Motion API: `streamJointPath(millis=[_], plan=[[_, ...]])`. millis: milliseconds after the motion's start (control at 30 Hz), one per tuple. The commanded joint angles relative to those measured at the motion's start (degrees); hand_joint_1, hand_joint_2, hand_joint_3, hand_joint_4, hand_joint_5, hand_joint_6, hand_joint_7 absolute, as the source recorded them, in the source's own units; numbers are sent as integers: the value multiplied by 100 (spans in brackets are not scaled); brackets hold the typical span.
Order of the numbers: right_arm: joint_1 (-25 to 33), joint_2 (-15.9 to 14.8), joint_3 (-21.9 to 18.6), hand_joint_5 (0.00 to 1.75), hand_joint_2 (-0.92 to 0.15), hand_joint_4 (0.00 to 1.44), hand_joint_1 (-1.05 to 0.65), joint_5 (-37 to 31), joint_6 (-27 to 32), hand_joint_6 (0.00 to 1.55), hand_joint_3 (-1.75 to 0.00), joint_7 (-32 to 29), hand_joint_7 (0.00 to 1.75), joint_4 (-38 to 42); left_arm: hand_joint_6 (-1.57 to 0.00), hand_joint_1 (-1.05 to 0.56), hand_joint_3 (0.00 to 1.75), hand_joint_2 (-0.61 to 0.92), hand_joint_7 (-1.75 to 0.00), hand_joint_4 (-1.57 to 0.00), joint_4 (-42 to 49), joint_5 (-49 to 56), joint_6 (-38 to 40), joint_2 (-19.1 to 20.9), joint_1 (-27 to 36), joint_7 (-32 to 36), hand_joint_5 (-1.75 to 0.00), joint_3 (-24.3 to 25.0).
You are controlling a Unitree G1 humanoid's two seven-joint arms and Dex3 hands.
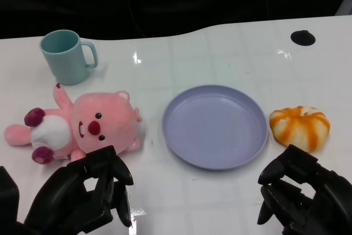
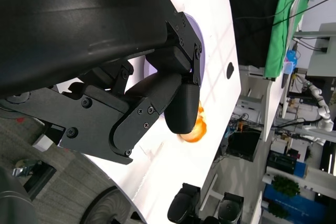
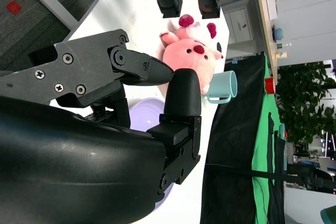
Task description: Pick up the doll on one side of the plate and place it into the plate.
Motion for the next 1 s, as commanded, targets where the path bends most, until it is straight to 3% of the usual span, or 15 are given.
streamJointPath(millis=[33, 333, 433, 567, 733, 833, 1000], plan=[[-26, -46, -47, 175, -92, 53, -32, -56, -81, 39, -62, -16, 165, 5, -77, -19, 121, 49, -125, -77, -26, -16, -15, -15, 7, 89, -163, 83], [-32, -7, -17, 175, -92, 53, -32, -49, -126, 40, -63, 12, 166, 27, -73, -19, 120, 46, -110, -69, -119, 202, -389, -138, 72, 280, -154, 154], [-9, 9, 10, 175, -92, 54, -32, -64, -84, 39, -63, -27, 166, -27, -70, -26, 99, 55, -103, -67, -84, 390, -712, -120, 81, 253, -150, 163], [9, 17, 27, 175, -92, 53, -32, -82, -117, 39, -63, -17, 166, -39, -64, -33, 58, 75, -87, -58, -77, 419, -1066, -125, 90, 186, -142, 219], [16, 31, 27, 175, -92, 53, -32, -55, -107, 39, -63, -11, 166, -52, -62, -41, 25, 89, -69, -54, -194, 435, -1300, -102, 56, 239, -127, 339], [11, 33, 27, 175, -92, 53, -32, -53, -90, 39, -63, -13, 166, -61, -61, -43, 18, 92, -63, -52, -197, 480, -1468, -71, 19, 206, -122, 396], [12, 40, 42, 175, -92, 54, -31, -63, -109, 39, -63, 2, 166, -65, -54, -51, 17, 92, -37, -45, -41, 1076, -2228, 133, -84, 230, -98, 461]])
